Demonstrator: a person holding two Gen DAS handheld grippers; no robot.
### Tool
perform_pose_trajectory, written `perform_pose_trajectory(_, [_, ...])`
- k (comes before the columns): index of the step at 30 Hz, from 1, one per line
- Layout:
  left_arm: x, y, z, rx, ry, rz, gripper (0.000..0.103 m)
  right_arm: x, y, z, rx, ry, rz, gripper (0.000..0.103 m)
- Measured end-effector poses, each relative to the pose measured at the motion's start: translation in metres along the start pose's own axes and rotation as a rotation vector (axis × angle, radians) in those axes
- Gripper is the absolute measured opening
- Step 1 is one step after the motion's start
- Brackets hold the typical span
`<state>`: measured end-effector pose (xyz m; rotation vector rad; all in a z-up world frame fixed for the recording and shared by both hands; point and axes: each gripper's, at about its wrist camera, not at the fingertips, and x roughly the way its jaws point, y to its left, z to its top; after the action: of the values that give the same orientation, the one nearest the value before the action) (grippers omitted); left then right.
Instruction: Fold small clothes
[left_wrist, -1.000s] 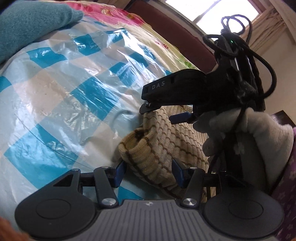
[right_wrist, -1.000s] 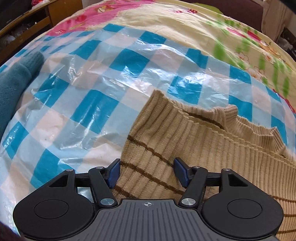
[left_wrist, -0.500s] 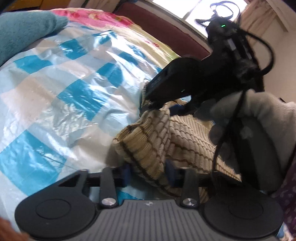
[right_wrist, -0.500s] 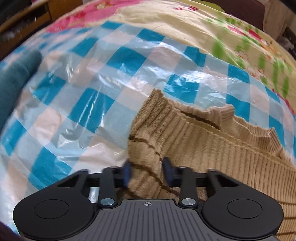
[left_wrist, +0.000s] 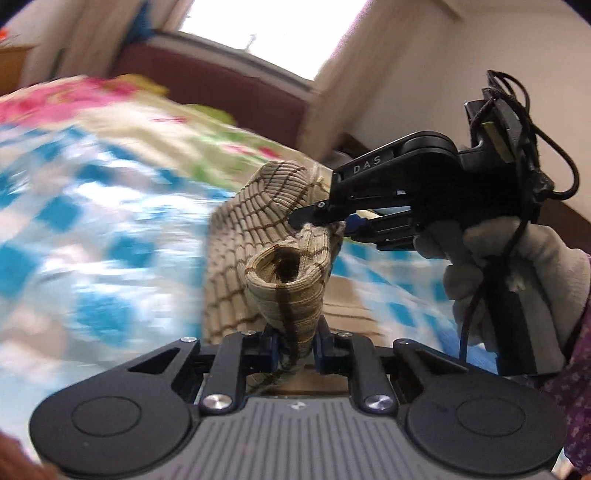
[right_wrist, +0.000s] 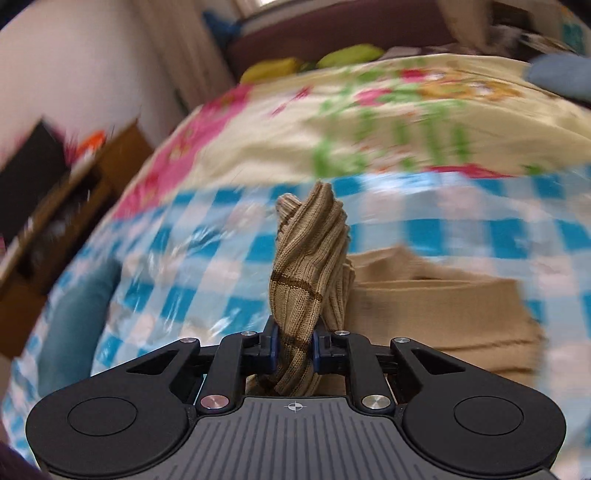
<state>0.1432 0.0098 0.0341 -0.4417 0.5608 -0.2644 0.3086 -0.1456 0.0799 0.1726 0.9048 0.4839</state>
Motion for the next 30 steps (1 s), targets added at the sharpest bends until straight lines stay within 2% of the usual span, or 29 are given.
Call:
perform_pose_trajectory(2, [0.018,-0.025,-0.005,0.058,0.032,-0.026,0.022,-0.015,-0.035,-0.005,0.048,-0.027,-0.009,0.016])
perform_pose_trajectory(6, [0.055,-0.063,-0.024,0.168,0.118,-0.04,0.022,-0.014,-0.101,-0.025,0.175,-0.015,-0.036,0.016])
perform_pose_trajectory(11, [0.087,-0.086,-0.044,0.259,0.2,-0.005,0.022,-0.001,-0.147,-0.051,0.274,0.003,-0.027,0.016])
perform_pose_trajectory(16, [0.091,-0.101,-0.05,0.324,0.208,0.019,0.022,0.001,-0.16,-0.053,0.32,0.011,0.052,0.022])
perform_pose_trajectory(20, [0.091,-0.113,-0.055,0.365,0.217,0.039,0.023,-0.003,-0.165,-0.053,0.328,0.006,0.068,0.025])
perform_pose_trajectory(25, [0.095,-0.129,-0.062,0.443,0.215,0.042,0.035,-0.015,-0.164,-0.061,0.288,0.024,0.094,0.045])
perform_pose_trajectory(28, [0.094,-0.137,-0.069,0.5,0.212,0.036,0.04,-0.028,-0.157,-0.068,0.231,0.022,0.065,0.047])
perform_pose_trajectory(30, [0.094,-0.14,-0.073,0.517,0.227,0.024,0.042,-0.035,-0.153,-0.073,0.215,0.034,0.077,0.049])
